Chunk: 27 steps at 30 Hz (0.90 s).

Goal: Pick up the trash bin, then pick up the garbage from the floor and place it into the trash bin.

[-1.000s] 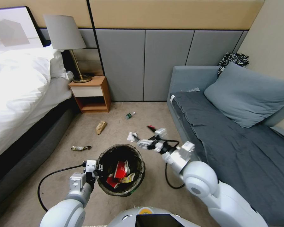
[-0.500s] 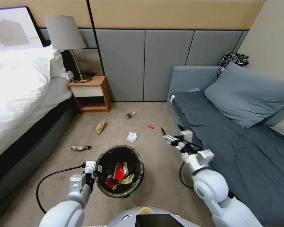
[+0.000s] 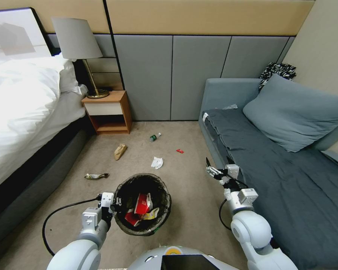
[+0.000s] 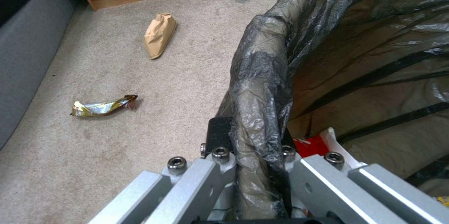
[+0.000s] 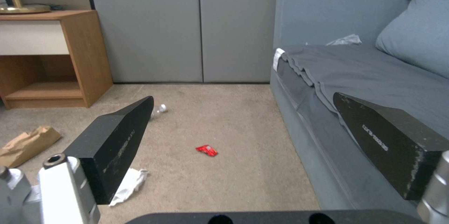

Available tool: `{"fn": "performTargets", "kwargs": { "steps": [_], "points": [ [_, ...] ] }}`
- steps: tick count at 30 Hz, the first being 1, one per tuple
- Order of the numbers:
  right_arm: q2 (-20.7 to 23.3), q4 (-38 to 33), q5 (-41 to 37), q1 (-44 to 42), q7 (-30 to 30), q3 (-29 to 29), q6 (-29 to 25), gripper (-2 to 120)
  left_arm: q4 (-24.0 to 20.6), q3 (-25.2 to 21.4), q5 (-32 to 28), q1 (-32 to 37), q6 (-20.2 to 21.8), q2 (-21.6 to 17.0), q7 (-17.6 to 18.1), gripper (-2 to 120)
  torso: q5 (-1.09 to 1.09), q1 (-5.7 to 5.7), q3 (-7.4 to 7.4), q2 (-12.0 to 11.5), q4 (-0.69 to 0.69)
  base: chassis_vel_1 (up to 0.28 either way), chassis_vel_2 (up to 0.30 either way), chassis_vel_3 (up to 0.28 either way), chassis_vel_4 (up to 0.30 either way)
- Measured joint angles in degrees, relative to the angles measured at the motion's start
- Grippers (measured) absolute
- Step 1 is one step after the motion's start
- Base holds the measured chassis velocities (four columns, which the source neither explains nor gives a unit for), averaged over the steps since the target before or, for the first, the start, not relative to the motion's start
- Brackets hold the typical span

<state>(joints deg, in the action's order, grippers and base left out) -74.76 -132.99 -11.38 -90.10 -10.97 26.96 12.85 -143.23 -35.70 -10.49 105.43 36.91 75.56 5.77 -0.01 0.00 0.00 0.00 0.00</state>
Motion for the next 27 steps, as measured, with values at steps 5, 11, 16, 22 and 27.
{"fn": "performTargets", "kwargs": {
  "steps": [5, 11, 16, 22, 27],
  "points": [
    [-0.22, 0.00, 0.09, -1.15, -0.34, 0.58, -0.57, 100, 0.00, -0.12, 0.05, -0.08, 0.26, 0.22, -0.02, 1, 0.00, 0.00, 0.00, 0.00, 0.00, 0.000, 0.000, 0.000, 0.000],
    [-0.42, 0.06, 0.01, -2.50, -1.10, 0.85, -1.19, 100, 0.00, -0.20, 0.77, -0.15, 1.19, 0.33, -0.67, 1, 0.00, 0.00, 0.00, 0.00, -0.01, 0.000, 0.000, 0.000, 0.000],
    [-0.90, 0.15, -0.09, -3.01, -1.59, 0.47, -1.22, 100, 0.00, -0.24, 0.82, -0.18, 1.51, 0.34, -0.81, 1, 0.01, 0.00, 0.00, 0.00, -0.01, 0.000, 0.000, 0.000, 0.000],
    [-1.00, 0.57, -0.10, -3.02, -1.72, -0.05, -1.42, 100, 0.00, -0.32, 0.96, -0.08, 1.52, 0.57, -0.82, 1, 0.01, 0.00, 0.00, 0.00, 0.00, 0.000, 0.000, 0.000, 0.000],
    [-0.98, 0.66, -0.23, -2.92, -1.77, -0.11, -1.43, 100, 0.00, -0.37, 0.98, -0.07, 1.51, 0.62, -0.82, 1, 0.01, 0.00, 0.00, 0.00, 0.00, 0.000, 0.000, 0.000, 0.000]
  ]
}}
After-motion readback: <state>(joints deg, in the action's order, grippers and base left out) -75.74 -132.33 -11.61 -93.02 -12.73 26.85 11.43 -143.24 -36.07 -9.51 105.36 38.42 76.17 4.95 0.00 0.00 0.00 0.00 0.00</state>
